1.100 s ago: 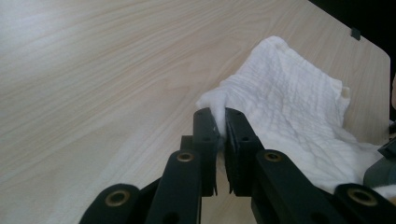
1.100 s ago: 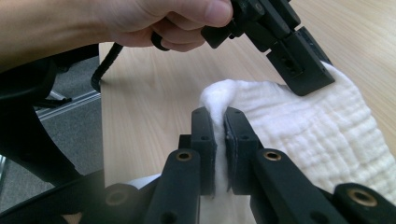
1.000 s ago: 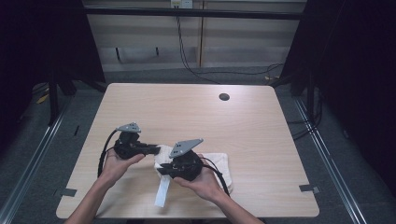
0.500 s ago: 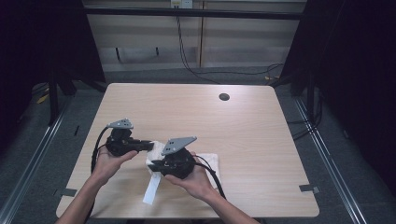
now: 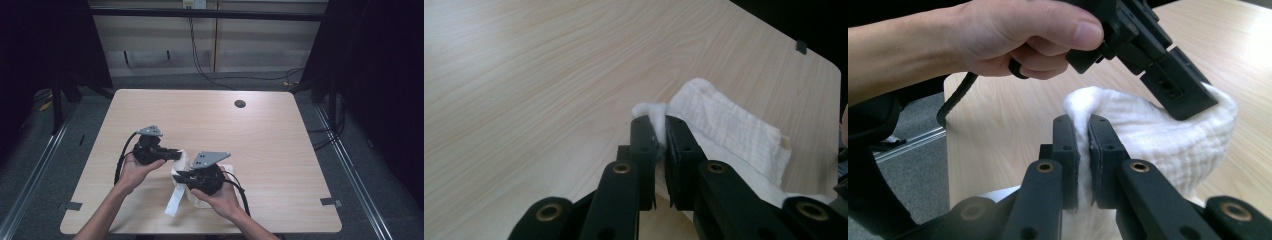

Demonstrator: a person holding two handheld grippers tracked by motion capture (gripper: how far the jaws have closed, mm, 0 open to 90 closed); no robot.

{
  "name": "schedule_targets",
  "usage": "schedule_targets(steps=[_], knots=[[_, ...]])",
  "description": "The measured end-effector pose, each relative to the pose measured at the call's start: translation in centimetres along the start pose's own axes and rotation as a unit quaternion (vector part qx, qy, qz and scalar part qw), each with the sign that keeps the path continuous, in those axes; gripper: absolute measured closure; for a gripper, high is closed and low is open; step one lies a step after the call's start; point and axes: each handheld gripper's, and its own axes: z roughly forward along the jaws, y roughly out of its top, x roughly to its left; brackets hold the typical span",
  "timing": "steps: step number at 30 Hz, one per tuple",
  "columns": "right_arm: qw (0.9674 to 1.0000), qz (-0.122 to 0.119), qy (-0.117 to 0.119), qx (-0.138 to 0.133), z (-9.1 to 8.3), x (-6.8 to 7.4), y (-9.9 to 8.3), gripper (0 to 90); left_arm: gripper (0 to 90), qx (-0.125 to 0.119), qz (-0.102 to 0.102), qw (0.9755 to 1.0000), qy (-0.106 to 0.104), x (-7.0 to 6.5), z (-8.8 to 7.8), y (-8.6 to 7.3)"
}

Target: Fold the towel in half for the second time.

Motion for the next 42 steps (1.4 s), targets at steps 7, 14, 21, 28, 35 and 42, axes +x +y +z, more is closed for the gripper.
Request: schedule_targets(steps=[7, 14, 21, 28, 35, 42], knots=[[0.9997, -0.01, -0.02, 0.007, -1.5, -0.5, -1.1, 83.3, 83.9, 0.009, 0.004, 0.9999, -0.011, -0.7, 2.0, 0.8], [0.9996, 0.0, -0.029, 0.003, -3.4, -1.1, -2.0, 83.2, 83.9, 0.011, 0.009, 0.9997, -0.02, -1.6, 3.7, 1.5], [0.999, 0.016, -0.04, 0.009, -4.6, -1.8, -3.4, 82.9, 83.8, 0.02, 0.007, 0.9993, -0.031, -2.1, 5.7, 1.4], [0.9987, 0.02, -0.045, 0.012, -5.6, -1.9, -3.9, 82.5, 83.9, 0.016, -0.001, 0.9989, -0.043, -2.8, 7.0, 1.7], [0.9978, 0.028, -0.057, 0.021, -6.6, -1.9, -5.5, 82.0, 83.8, 0.022, -0.001, 0.9985, -0.05, -3.3, 8.8, 1.7], [0.9963, 0.034, -0.068, 0.041, -6.7, -2.4, -7.1, 80.1, 83.5, 0.035, -0.004, 0.9983, -0.046, -3.4, 10.2, 1.3]])
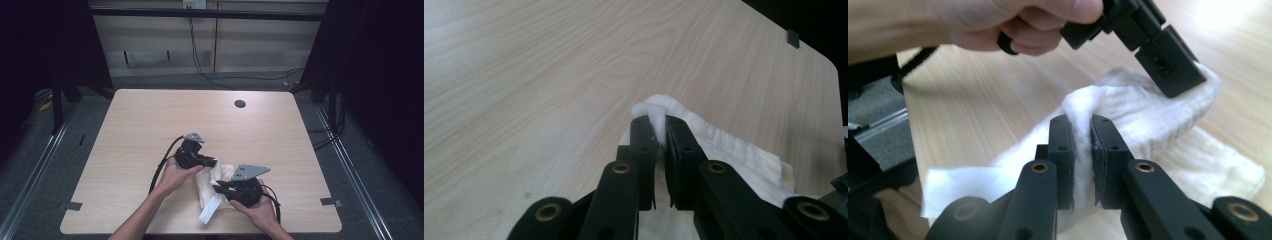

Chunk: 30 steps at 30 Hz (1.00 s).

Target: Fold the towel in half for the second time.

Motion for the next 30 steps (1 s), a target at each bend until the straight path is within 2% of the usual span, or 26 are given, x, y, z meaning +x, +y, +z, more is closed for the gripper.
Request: schedule_targets(steps=[4, 10, 13, 15, 16, 18, 22, 26, 30], knots=[[0.9999, 0.0, 0.002, 0.011, 0.2, -0.2, -0.6, 78.7, 83.4, 0.011, 0.004, 0.9999, 0.003, -0.1, 0.9, -0.2], [0.9995, 0.0, -0.009, 0.031, 0.0, -0.3, -1.3, 77.5, 83.3, 0.02, 0.004, 0.9998, -0.001, -0.1, 2.2, -0.3], [0.9993, 0.001, -0.014, 0.034, -0.3, -0.6, -1.6, 75.4, 83.2, 0.012, 0.007, 0.9999, 0.001, -0.2, 2.4, 0.0], [0.9993, 0.01, -0.019, 0.03, -0.7, -0.7, -1.7, 74.2, 83.2, 0.008, 0.001, 1.0, -0.003, -0.1, 2.6, 0.3], [0.9994, 0.012, -0.017, 0.026, -0.9, -0.8, -1.7, 73.5, 82.9, 0.01, 0.001, 0.9999, -0.003, -0.1, 2.7, 0.4], [0.999, 0.012, -0.02, 0.037, -1.0, -0.9, -1.8, 72.8, 82.4, 0.015, -0.002, 0.9999, -0.005, 0.0, 3.1, 0.4], [0.998, 0.016, -0.032, 0.051, -1.0, -1.2, -2.7, 63.1, 81.7, 0.021, 0.005, 0.9998, -0.005, 0.0, 3.6, 0.5], [0.9973, 0.02, -0.044, 0.055, -1.5, -1.4, -3.1, 48.8, 78.6, 0.008, 0.001, 0.9999, -0.014, -0.1, 3.5, 0.6], [0.9981, 0.03, -0.035, 0.041, -1.9, -2.0, -3.4, 44.0, 70.5, -0.007, 0.002, 0.9998, -0.018, -0.1, 3.0, 0.9]])
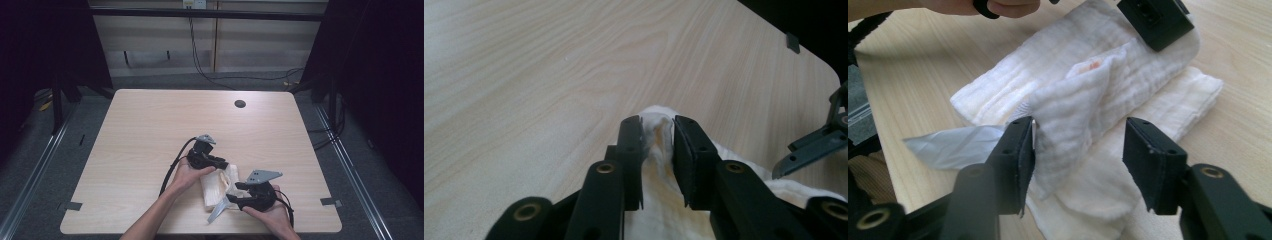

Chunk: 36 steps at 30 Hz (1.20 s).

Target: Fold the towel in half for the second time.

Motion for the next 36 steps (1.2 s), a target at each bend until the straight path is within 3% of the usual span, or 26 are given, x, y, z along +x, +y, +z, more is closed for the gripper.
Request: schedule_targets(steps=[8, 10, 14, 20, 24, 29, 33, 36], knots=[[0.9996, 0.023, 0.01, -0.01, -0.5, -0.2, 0.1, 35.5, 58.5, -0.028, -0.011, 0.9995, -0.002, 0.3, -1.5, 0.1], [0.9997, 0.023, 0.0, -0.012, -0.7, -0.3, 0.2, 34.5, 56.7, -0.022, -0.007, 0.9997, 0.004, 0.4, -1.9, 0.0], [0.9994, 0.028, -0.009, -0.018, -1.0, -0.7, 0.3, 34.1, 59.4, -0.016, -0.004, 0.9998, 0.011, 0.5, -2.3, -0.4], [0.9979, 0.045, -0.034, -0.031, -1.7, -1.9, 0.6, 37.5, 64.8, 0.002, 0.023, 0.9996, 0.019, -0.2, -3.3, -1.2], [0.9983, 0.038, -0.042, -0.012, -1.3, -2.6, 1.1, 41.4, 62.1, 0.009, 0.033, 0.9992, 0.022, -0.6, -4.4, -1.3], [0.9983, 0.022, -0.053, 0.006, -0.2, -3.3, 1.7, 49.8, 67.1, 0.035, 0.069, 0.9969, 0.016, -2.1, -5.5, -2.3], [0.9974, 0.021, -0.066, 0.02, 0.7, -4.3, 2.0, 54.9, 64.5, 0.046, 0.07, 0.9965, -0.003, -2.5, -5.8, -3.2], [0.9964, 0.031, -0.071, 0.034, 1.3, -5.1, 1.8, 53.2, 61.6, 0.056, 0.065, 0.9963, -0.001, -2.3, -5.4, -4.3]])
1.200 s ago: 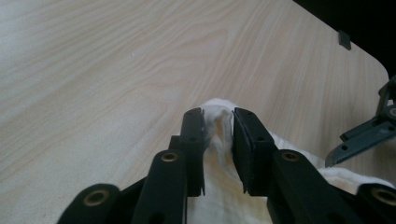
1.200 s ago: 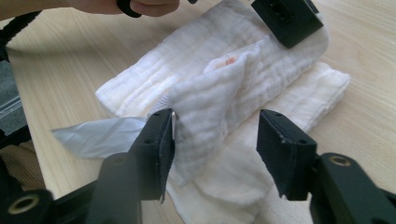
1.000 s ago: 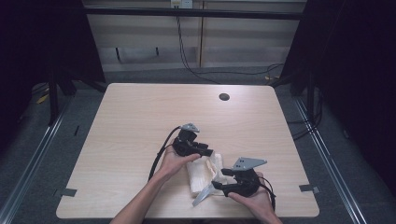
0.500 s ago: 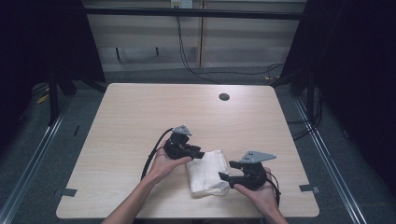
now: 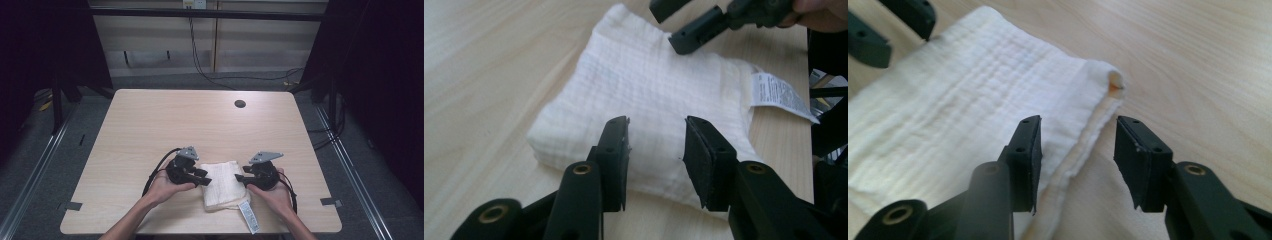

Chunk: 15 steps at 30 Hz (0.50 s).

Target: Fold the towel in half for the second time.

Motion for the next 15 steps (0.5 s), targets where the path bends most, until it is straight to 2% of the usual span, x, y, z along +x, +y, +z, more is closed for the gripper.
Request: schedule_targets(steps=[2, 4, 5, 7, 8, 9, 11, 12, 14, 15], knots=[[1.0, -0.004, -0.004, 0.006, 0.3, -0.2, -0.1, 53.5, 61.2, 0.013, 0.0, 0.9999, 0.006, 0.1, 0.6, -0.5], [1.0, -0.003, -0.004, 0.005, 0.3, -0.3, -0.2, 55.8, 61.1, 0.014, -0.001, 0.9998, 0.014, 0.2, 1.1, -0.7], [1.0, -0.004, -0.003, 0.006, 0.2, -0.3, -0.2, 56.3, 61.1, 0.016, -0.006, 0.9998, 0.01, 0.2, 1.4, -0.7], [1.0, -0.007, -0.004, 0.005, -0.2, -0.3, -0.3, 57.9, 60.0, 0.022, 0.003, 0.9989, 0.042, -0.1, 1.8, -0.6], [1.0, -0.005, -0.003, 0.005, -0.4, -0.4, -0.4, 57.9, 60.0, 0.016, -0.004, 0.9995, 0.029, 0.0, 2.0, -0.6], [1.0, 0.002, -0.002, 0.003, -0.8, -0.4, -0.5, 57.5, 59.8, 0.015, -0.002, 0.9992, 0.038, 0.2, 2.0, -0.5], [1.0, 0.005, -0.003, -0.007, -1.6, -0.7, -0.6, 55.7, 57.6, 0.007, -0.014, 0.9993, 0.033, 0.5, 1.9, -0.4], [0.9999, 0.009, -0.002, -0.012, -2.0, -0.8, -0.7, 54.9, 56.3, 0.001, -0.011, 0.9994, 0.033, 0.6, 1.6, -0.4], [0.9996, 0.014, -0.001, -0.025, -3.0, -1.1, -1.0, 53.8, 53.1, -0.013, -0.016, 0.9991, 0.036, 0.6, 0.6, -0.4], [0.9993, 0.015, -0.001, -0.033, -3.5, -1.2, -1.1, 52.9, 52.4, -0.014, -0.012, 0.9988, 0.045, 0.6, 0.1, -0.4]])
